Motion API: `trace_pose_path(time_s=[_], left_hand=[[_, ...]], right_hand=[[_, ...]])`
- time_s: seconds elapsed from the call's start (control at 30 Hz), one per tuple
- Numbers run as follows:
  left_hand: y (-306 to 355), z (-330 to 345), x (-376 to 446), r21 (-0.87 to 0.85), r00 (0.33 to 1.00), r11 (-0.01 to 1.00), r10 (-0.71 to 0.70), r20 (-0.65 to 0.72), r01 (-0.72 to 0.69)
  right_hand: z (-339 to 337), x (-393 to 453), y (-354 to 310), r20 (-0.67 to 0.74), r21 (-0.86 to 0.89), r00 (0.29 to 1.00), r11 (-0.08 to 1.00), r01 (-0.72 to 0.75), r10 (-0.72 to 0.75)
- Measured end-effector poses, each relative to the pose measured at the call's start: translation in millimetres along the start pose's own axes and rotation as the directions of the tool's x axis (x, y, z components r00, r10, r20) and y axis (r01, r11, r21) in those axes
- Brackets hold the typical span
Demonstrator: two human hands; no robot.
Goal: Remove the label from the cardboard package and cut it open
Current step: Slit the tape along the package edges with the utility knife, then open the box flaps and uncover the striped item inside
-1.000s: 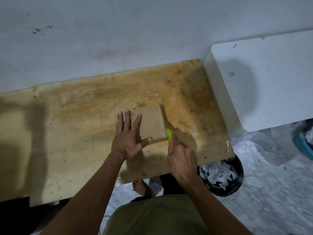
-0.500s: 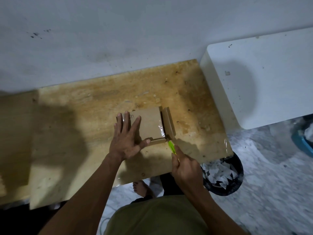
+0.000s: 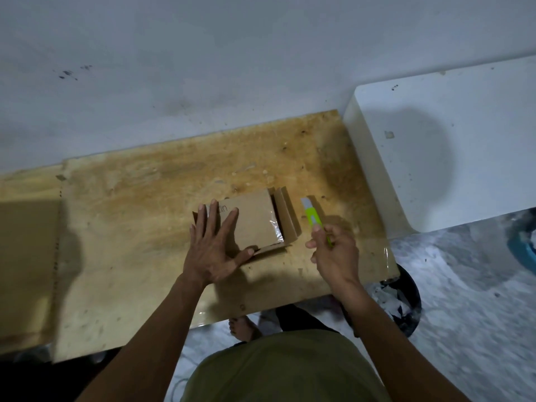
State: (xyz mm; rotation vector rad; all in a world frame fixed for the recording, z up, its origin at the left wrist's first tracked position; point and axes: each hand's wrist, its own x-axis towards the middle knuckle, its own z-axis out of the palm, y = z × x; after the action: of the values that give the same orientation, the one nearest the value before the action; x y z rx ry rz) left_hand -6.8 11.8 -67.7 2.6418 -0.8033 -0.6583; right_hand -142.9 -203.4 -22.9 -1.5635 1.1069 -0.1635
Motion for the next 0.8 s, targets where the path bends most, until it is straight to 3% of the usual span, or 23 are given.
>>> trace_pose_path(time_s=[0.1, 0.27, 0.57, 0.8], left_hand=[[-0.8, 2.2, 0.0, 0.015, 1.0, 1.0, -0.006, -0.008, 0.006], [-1.2, 5.9, 1.7, 0.018, 0.999, 1.0, -0.013, -0.033, 0.013], [2.9, 6.3, 2.6, 0.042, 0.998, 0.998, -0.042, -0.036, 0.043], [0.7, 7.1, 1.5, 0.013, 0.998, 0.999, -0.042, -0.045, 0.042]], right_hand=[[0.8, 25.3, 2.2, 0.032, -0.072, 0.999, 0.997, 0.026, -0.024], [-1.8, 51.8, 2.5, 0.148, -0.047, 0.988, 0.998, 0.052, -0.045], [15.8, 89.3, 1.8, -0.05, -0.357, 0.973, 0.914, 0.194, -0.226], [21.0, 100.9, 18.0, -0.02, -0.587, 0.952, 0.774, 0.236, -0.305]])
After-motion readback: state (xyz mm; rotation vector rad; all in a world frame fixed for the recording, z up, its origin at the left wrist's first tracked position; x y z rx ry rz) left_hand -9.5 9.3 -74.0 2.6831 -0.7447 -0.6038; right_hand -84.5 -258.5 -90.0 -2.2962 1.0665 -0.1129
